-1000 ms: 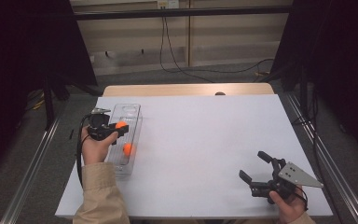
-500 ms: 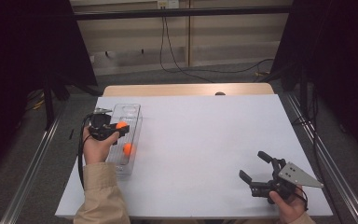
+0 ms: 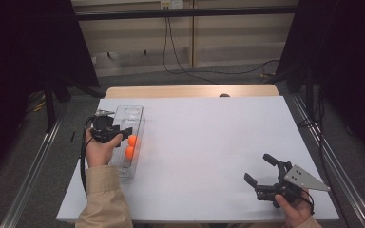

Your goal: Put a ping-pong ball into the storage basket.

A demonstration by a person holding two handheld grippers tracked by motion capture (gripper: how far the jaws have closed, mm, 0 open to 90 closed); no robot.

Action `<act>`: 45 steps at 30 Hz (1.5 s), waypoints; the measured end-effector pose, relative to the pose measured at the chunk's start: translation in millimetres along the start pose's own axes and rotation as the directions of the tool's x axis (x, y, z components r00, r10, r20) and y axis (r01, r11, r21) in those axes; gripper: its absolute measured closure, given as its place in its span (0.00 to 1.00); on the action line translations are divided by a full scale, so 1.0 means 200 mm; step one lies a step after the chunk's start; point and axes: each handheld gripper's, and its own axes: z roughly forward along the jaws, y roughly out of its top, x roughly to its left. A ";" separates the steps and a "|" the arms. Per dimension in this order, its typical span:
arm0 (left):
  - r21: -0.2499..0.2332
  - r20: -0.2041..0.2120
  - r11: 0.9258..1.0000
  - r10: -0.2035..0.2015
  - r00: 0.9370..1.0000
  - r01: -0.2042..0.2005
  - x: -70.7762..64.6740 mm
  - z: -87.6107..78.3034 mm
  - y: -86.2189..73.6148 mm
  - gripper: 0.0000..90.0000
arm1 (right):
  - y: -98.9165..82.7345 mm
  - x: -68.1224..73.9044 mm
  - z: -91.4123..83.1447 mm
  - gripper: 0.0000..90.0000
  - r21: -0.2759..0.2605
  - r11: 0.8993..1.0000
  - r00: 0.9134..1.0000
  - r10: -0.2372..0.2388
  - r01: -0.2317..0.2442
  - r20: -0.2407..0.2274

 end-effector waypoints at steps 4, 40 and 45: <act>-0.003 -0.003 1.000 0.002 1.000 -0.002 0.00 0.00 0.00 0.47 | 0.00 0.00 0.00 0.03 -0.001 1.000 1.000 -0.003 0.003 0.000; -0.099 0.030 0.995 -0.013 0.999 0.016 -0.08 -0.05 -0.02 0.13 | 0.00 0.00 -0.01 0.03 -0.006 1.000 1.000 0.003 -0.003 0.009; -0.123 0.041 0.992 -0.013 0.999 0.018 -0.09 -0.05 -0.02 0.09 | 0.00 0.00 -0.01 0.03 -0.006 1.000 1.000 0.002 -0.002 0.011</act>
